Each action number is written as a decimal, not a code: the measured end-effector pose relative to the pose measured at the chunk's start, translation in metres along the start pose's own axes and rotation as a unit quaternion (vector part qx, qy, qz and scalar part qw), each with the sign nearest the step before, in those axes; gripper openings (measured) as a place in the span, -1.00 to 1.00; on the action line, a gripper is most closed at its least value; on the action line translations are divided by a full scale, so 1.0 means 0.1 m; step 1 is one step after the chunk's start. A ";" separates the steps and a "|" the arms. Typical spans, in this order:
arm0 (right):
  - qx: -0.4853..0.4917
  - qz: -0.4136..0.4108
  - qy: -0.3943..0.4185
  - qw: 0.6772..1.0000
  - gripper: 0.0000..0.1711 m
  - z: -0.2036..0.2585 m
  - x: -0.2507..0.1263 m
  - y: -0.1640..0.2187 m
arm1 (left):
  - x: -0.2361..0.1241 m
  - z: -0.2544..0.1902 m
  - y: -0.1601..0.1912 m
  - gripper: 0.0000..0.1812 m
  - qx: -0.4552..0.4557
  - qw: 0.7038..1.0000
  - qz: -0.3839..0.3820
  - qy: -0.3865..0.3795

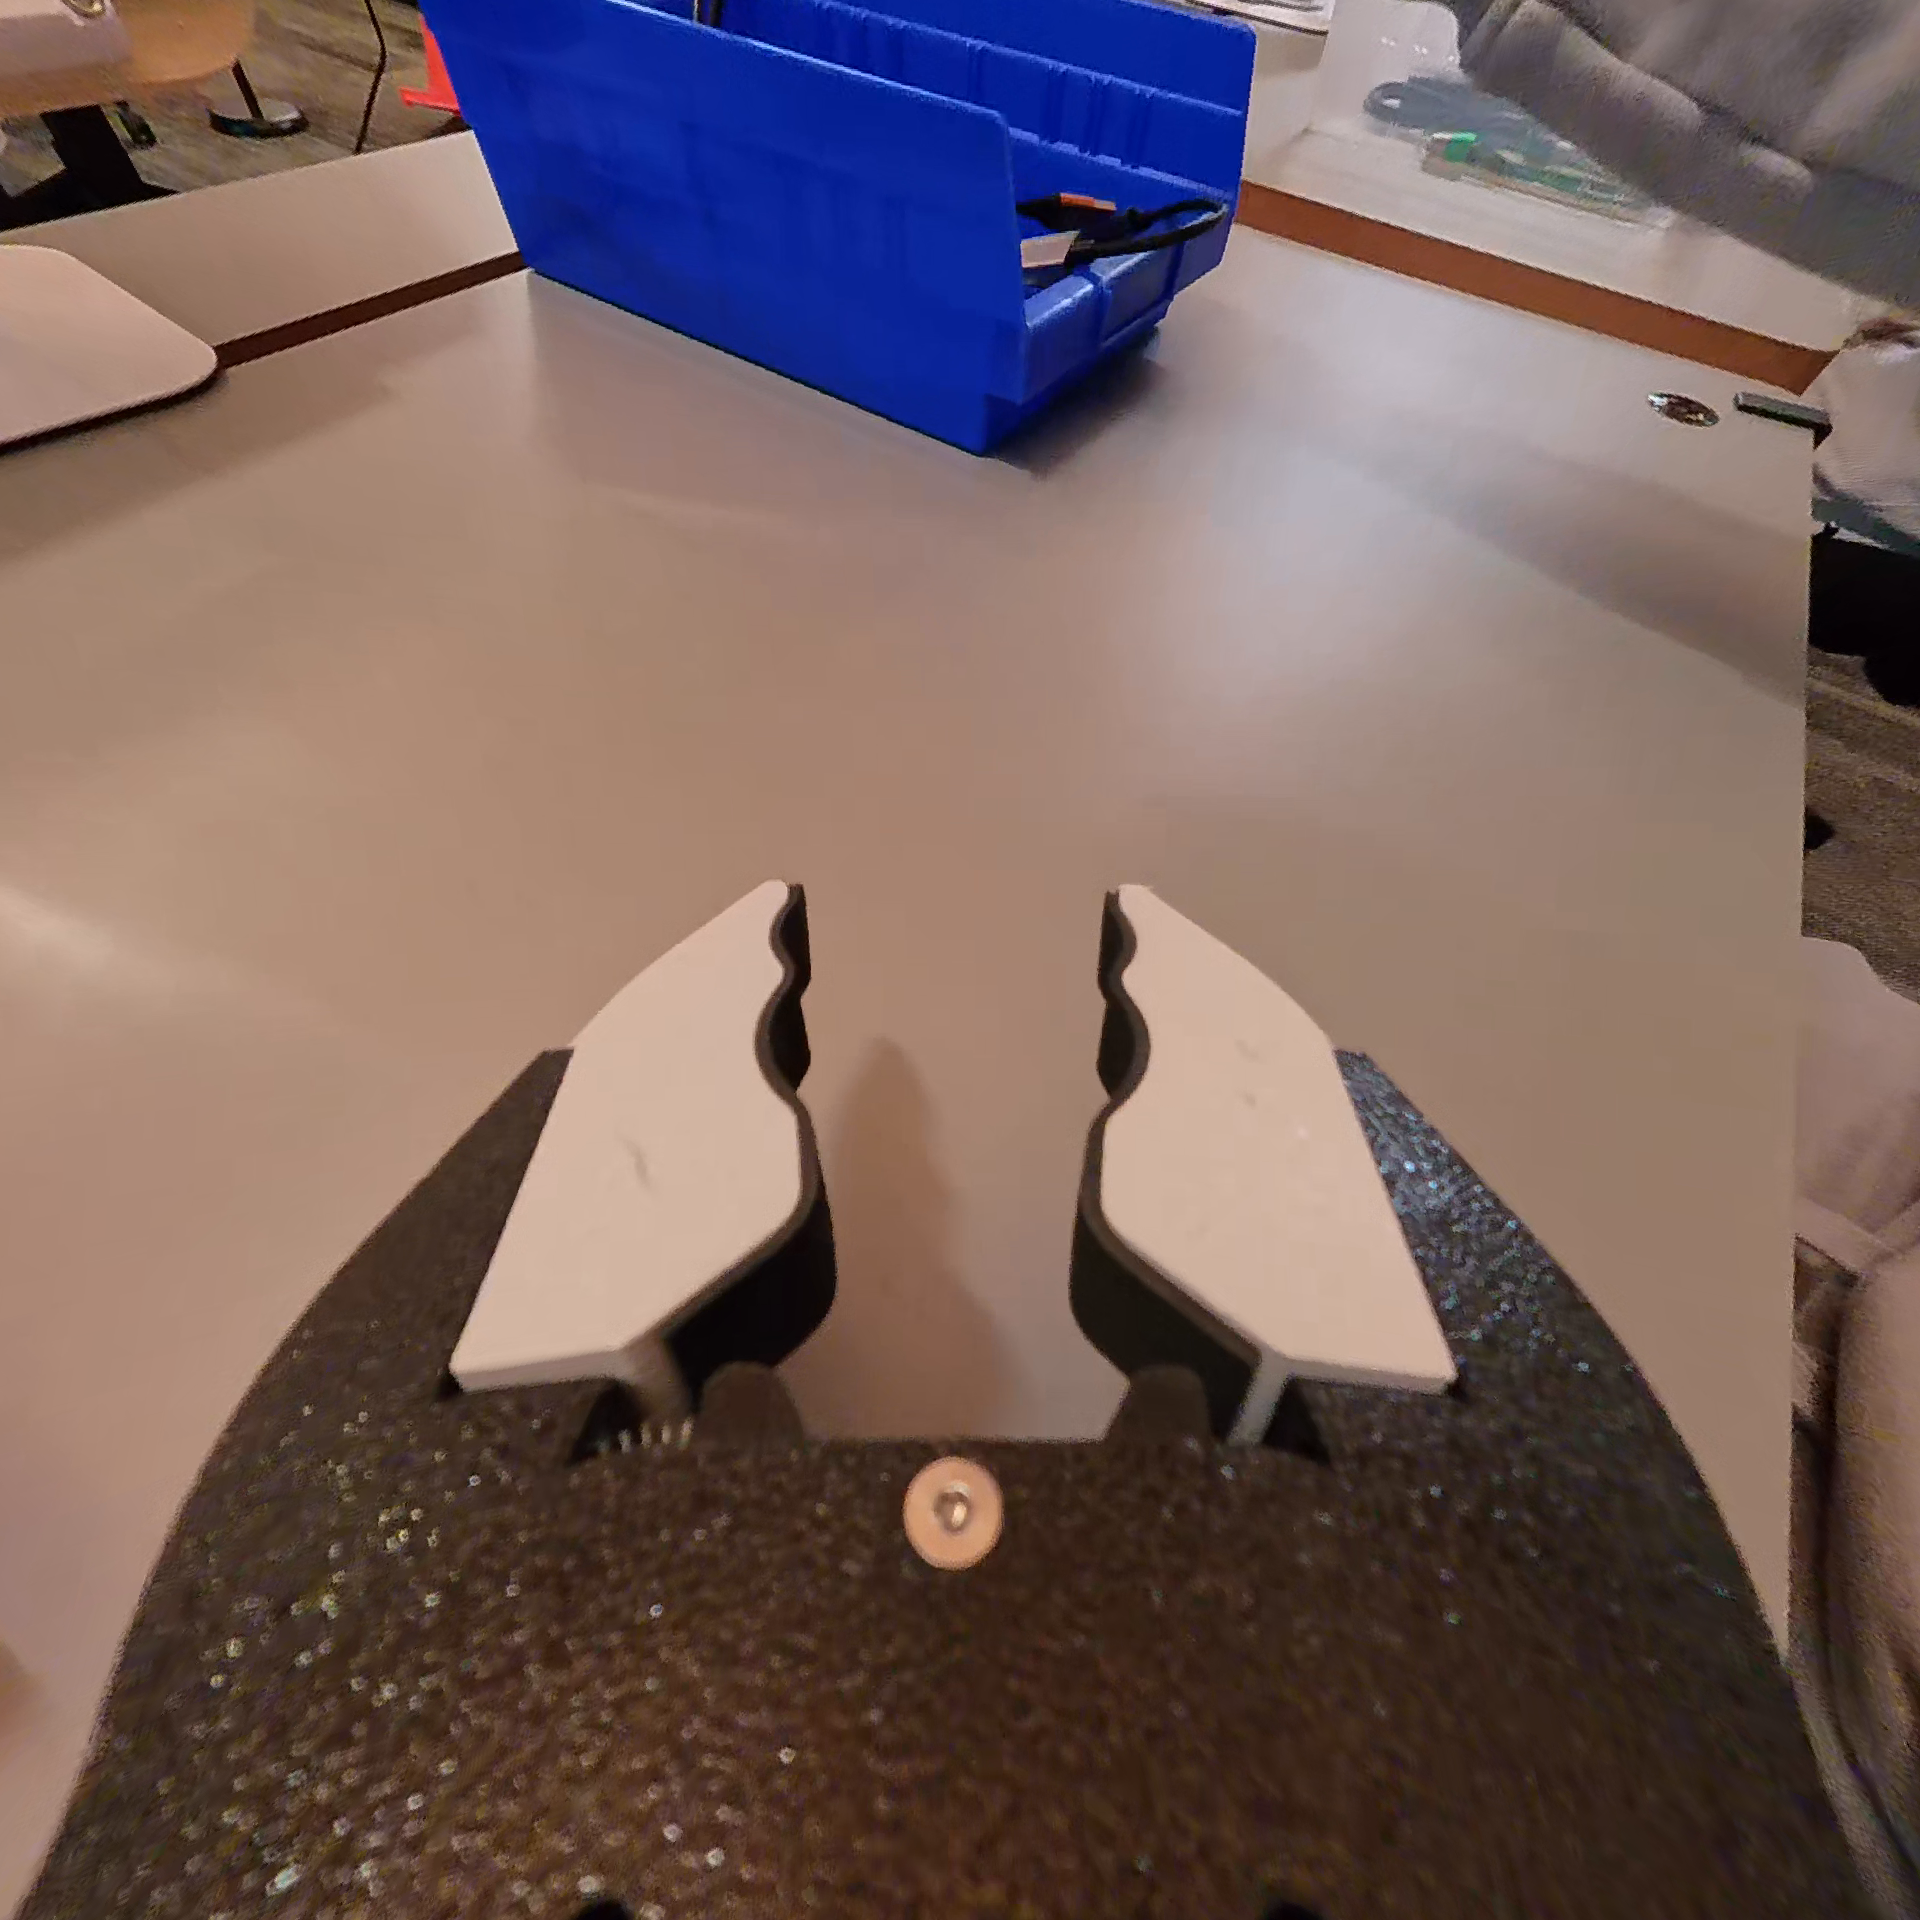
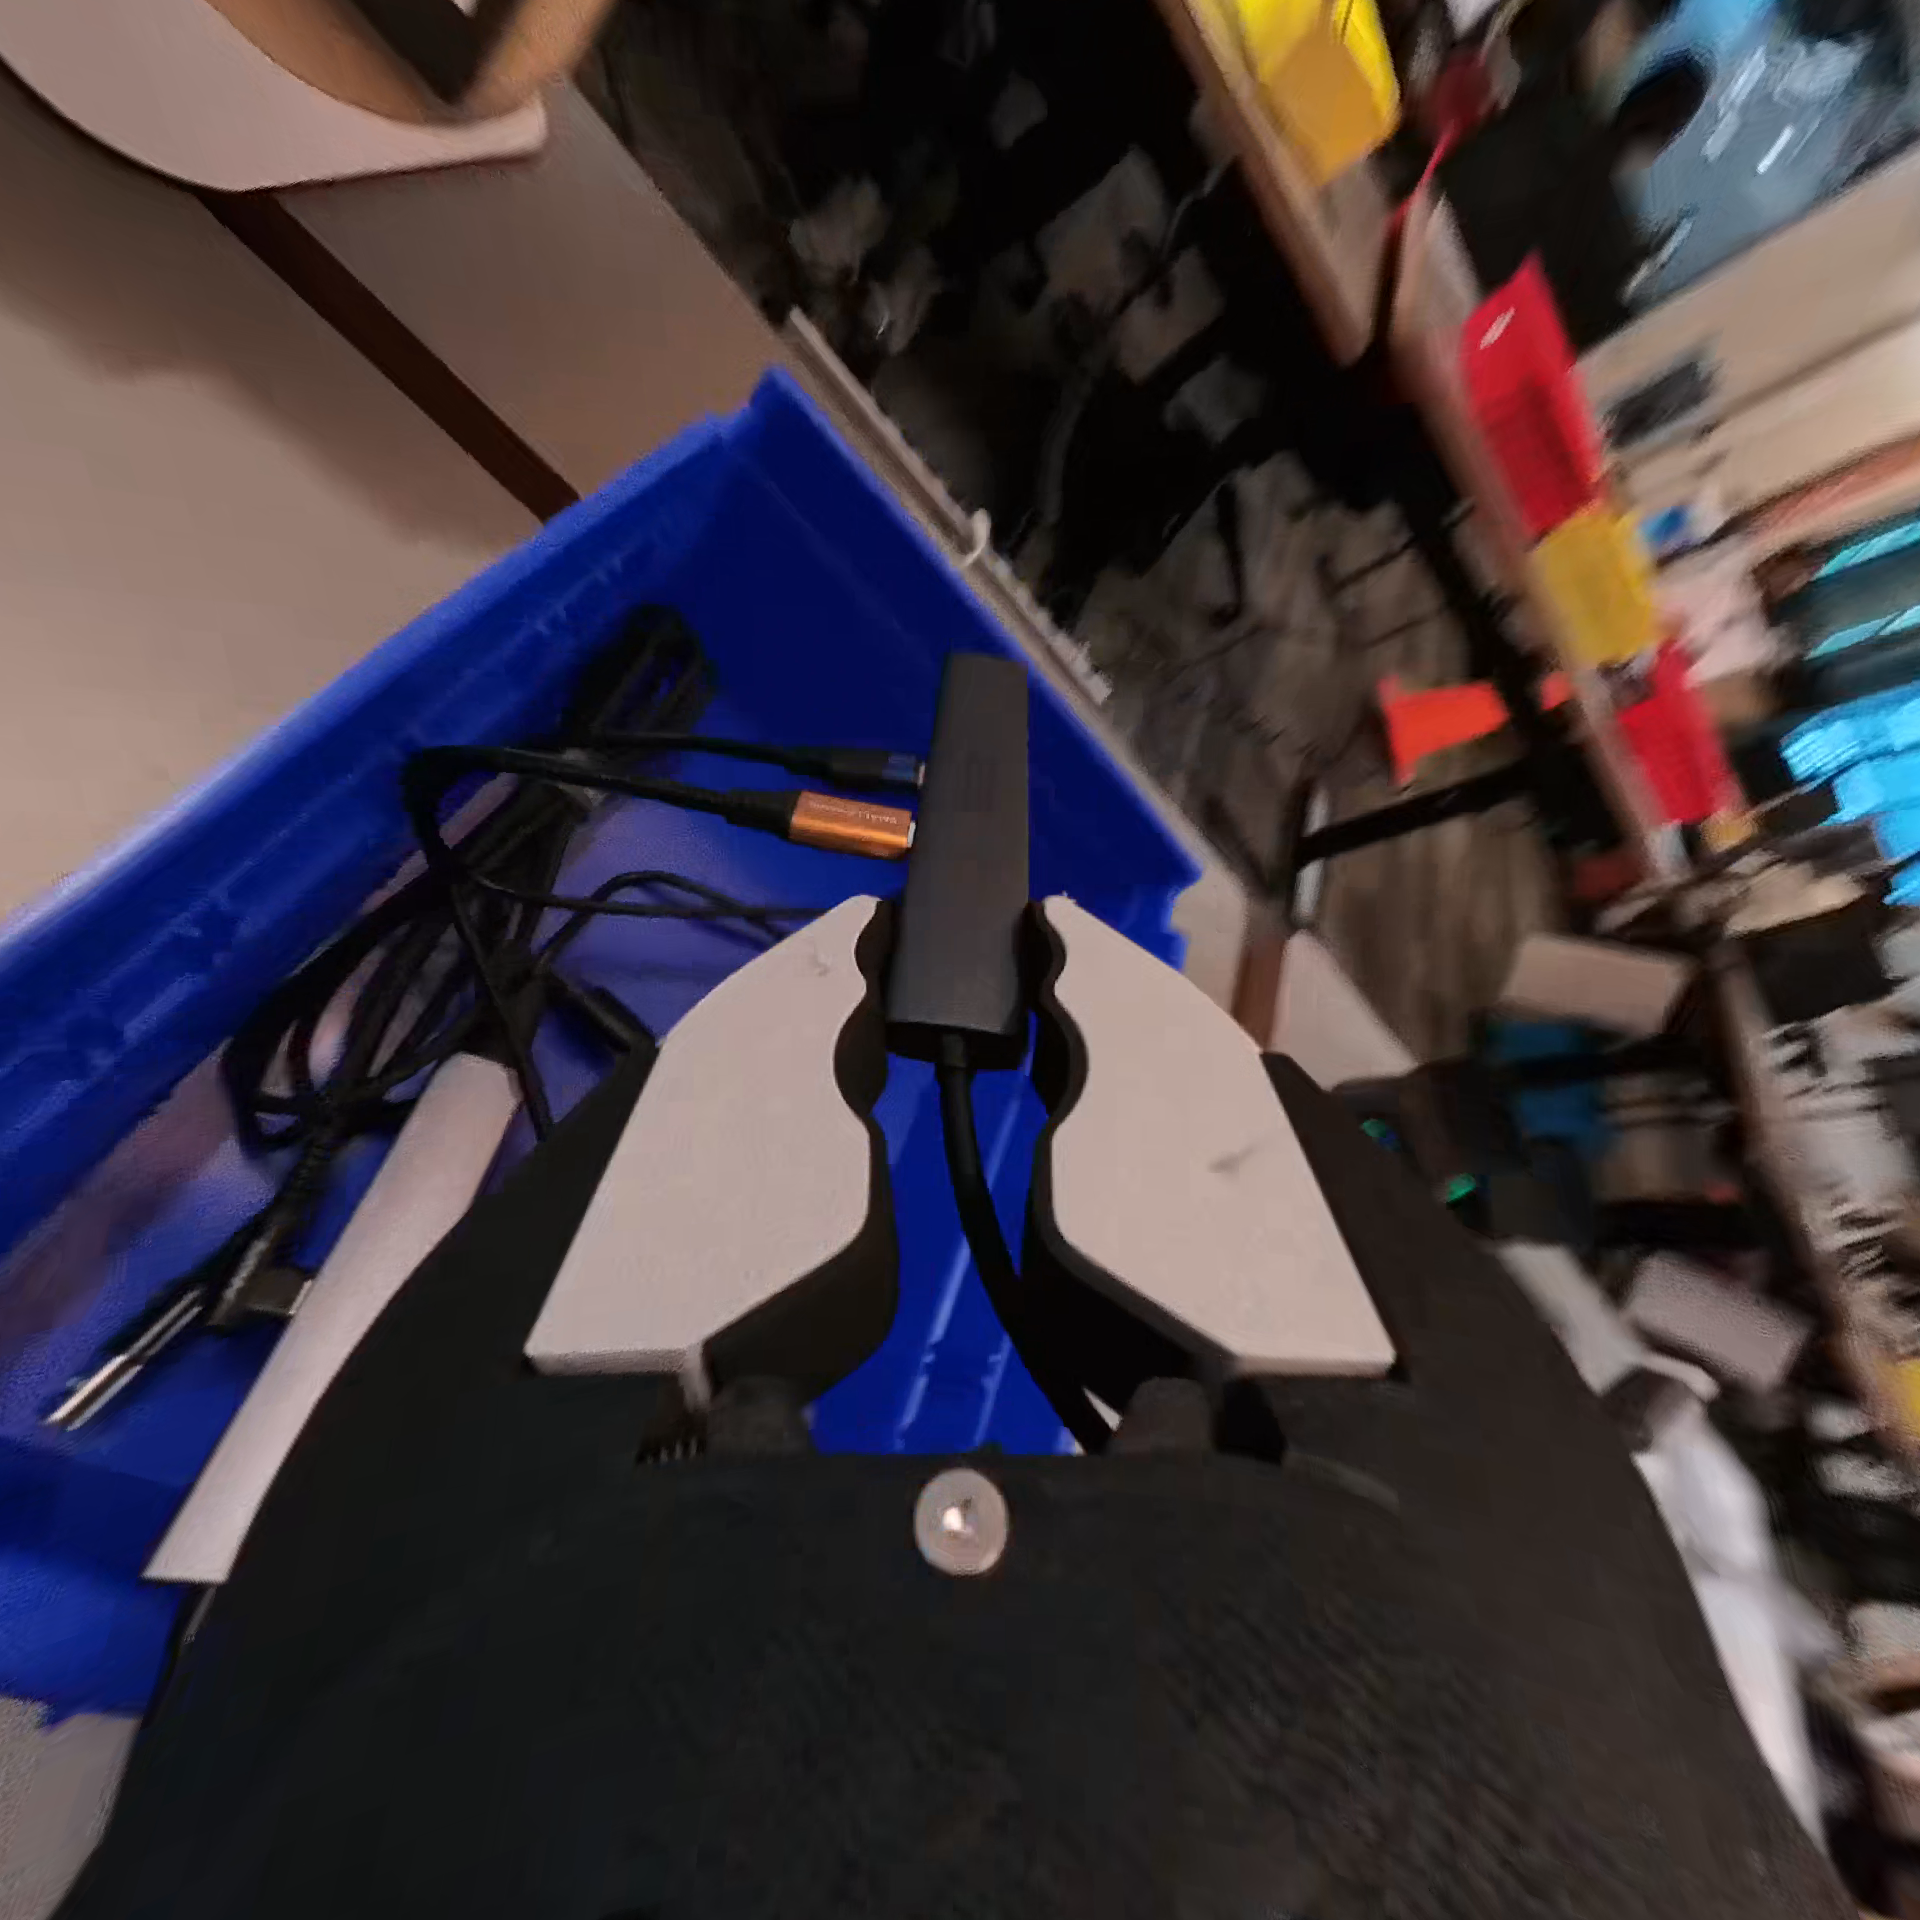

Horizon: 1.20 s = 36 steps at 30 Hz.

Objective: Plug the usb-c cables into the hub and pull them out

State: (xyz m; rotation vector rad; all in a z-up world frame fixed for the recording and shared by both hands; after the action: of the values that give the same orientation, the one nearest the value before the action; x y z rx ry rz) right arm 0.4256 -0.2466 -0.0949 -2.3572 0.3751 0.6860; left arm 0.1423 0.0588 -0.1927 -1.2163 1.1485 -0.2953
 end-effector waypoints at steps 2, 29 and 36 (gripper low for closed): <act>0.043 0.040 -0.021 0.998 -0.72 0.00 0.09 0.15 | 0.02 0.01 0.01 -0.42 -0.004 1.000 0.007 0.002; 0.023 0.127 -0.104 0.986 -0.48 0.57 0.20 0.86 | 0.19 -0.08 -0.08 -0.40 -0.022 0.999 0.016 0.032; 0.271 -0.020 -0.100 0.957 0.02 0.53 -0.94 1.12 | 0.56 0.07 -0.58 -0.17 -0.025 0.998 0.000 -0.057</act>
State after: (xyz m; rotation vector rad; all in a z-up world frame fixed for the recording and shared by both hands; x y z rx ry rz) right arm 0.2807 -0.2875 -0.1341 -1.7563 0.3687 0.6925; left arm 0.1947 0.0004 -0.1739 -1.2606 1.0626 -0.1953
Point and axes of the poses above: each gripper's, where its closed fingertips meet, x out along the fingers, y out of its underside, z = x × y across the jaws, the point moved 1 cm from there along -x, back along the fingers, and after that the axes turned 8 degrees about z, right-handed, at the moved point
